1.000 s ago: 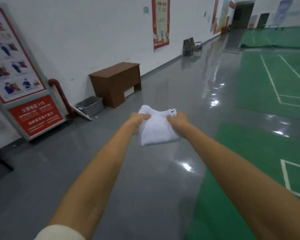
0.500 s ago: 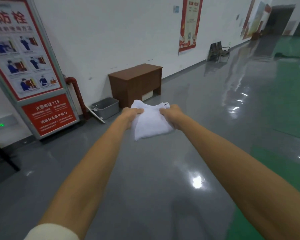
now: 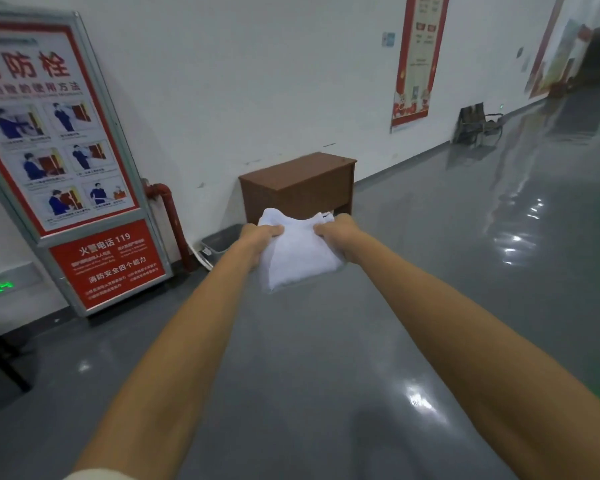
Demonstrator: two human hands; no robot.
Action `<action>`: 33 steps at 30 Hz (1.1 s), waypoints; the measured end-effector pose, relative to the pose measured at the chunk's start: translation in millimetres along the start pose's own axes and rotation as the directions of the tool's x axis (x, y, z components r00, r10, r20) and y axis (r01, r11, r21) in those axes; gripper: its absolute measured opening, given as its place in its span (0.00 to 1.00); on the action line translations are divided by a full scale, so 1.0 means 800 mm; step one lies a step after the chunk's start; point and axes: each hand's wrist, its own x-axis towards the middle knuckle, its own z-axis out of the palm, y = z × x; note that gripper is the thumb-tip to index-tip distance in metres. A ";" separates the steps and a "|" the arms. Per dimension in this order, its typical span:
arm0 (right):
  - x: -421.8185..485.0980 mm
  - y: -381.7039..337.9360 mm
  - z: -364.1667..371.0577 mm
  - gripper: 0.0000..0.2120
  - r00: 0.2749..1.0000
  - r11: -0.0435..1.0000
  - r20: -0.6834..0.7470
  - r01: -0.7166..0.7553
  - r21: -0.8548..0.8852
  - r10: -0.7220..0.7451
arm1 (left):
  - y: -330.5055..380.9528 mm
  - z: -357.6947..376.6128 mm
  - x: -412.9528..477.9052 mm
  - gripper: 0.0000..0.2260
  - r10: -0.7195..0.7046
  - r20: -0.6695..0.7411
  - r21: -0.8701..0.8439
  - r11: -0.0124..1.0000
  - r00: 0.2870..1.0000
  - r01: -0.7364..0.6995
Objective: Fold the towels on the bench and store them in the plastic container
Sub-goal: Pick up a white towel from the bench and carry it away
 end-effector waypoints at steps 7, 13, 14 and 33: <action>0.208 -0.038 0.029 0.12 0.999 0.998 0.035 0.023 -0.051 -0.021 | 0.070 0.013 0.185 0.27 -0.013 -0.067 -0.010 1.000 0.998 0.012; 0.376 -0.053 0.086 0.12 0.995 0.997 0.097 0.028 -0.073 -0.021 | 0.087 -0.006 0.347 0.31 -0.032 -0.110 -0.019 0.999 0.993 0.030; 0.407 -0.056 0.100 0.14 0.994 0.997 0.106 0.024 -0.079 -0.016 | 0.090 -0.012 0.375 0.31 -0.039 -0.116 -0.018 0.999 0.992 0.038; 0.984 -0.166 0.395 0.13 0.983 0.992 0.149 0.113 -0.060 -0.103 | 0.153 -0.166 0.989 0.25 -0.089 -0.299 -0.142 0.989 0.950 0.047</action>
